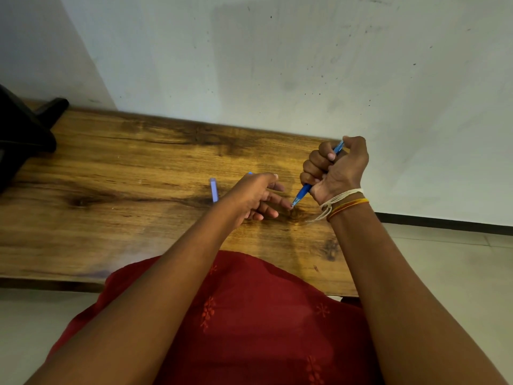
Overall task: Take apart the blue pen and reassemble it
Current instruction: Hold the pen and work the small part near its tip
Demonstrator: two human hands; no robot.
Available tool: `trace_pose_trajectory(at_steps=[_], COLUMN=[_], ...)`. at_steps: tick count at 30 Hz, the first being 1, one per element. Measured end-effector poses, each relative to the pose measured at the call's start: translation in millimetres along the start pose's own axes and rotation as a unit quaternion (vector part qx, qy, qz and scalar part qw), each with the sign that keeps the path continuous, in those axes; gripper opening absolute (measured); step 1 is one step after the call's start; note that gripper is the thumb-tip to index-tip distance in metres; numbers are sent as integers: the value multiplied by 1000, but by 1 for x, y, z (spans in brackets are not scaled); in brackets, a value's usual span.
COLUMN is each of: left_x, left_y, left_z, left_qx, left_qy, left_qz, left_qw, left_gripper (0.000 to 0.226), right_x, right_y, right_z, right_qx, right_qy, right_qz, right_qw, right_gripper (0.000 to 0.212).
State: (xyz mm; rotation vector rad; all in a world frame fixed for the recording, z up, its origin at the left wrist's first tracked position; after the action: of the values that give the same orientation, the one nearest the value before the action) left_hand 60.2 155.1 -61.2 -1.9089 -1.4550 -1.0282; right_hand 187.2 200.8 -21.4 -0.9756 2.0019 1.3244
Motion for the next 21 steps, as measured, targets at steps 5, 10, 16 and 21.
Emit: trace_pose_trajectory(at_steps=[5, 10, 16, 21], left_x=[0, 1, 0, 0], left_y=[-1, -1, 0, 0], left_z=[0, 0, 0, 0], left_qx=[1, 1, 1, 1], left_qy=[2, 2, 3, 1], left_qz=[-1, -4, -1, 1], left_qw=[1000, 1000, 1000, 1000], left_gripper=[40, 39, 38, 39], right_x=[0, -2, 0, 1], right_y=[0, 0, -1, -2], right_z=[-1, -1, -1, -1], right_qx=[4, 2, 8, 5], right_qy=[0, -1, 4, 5], right_qz=[11, 23, 31, 31], right_qw=[1000, 1000, 999, 999], right_gripper=[48, 46, 47, 47])
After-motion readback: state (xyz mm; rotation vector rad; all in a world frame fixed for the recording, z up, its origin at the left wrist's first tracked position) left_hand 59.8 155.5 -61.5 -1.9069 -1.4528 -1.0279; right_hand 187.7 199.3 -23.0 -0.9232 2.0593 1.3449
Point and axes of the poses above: each hand's wrist, its own z-axis towards the middle knuckle, its own y-axis out of the palm, x = y × z, the point moved 10 cm from there along z, towards the middle knuckle, and after that the axes turned 2 degrees about -x, right-handed, at the moved point
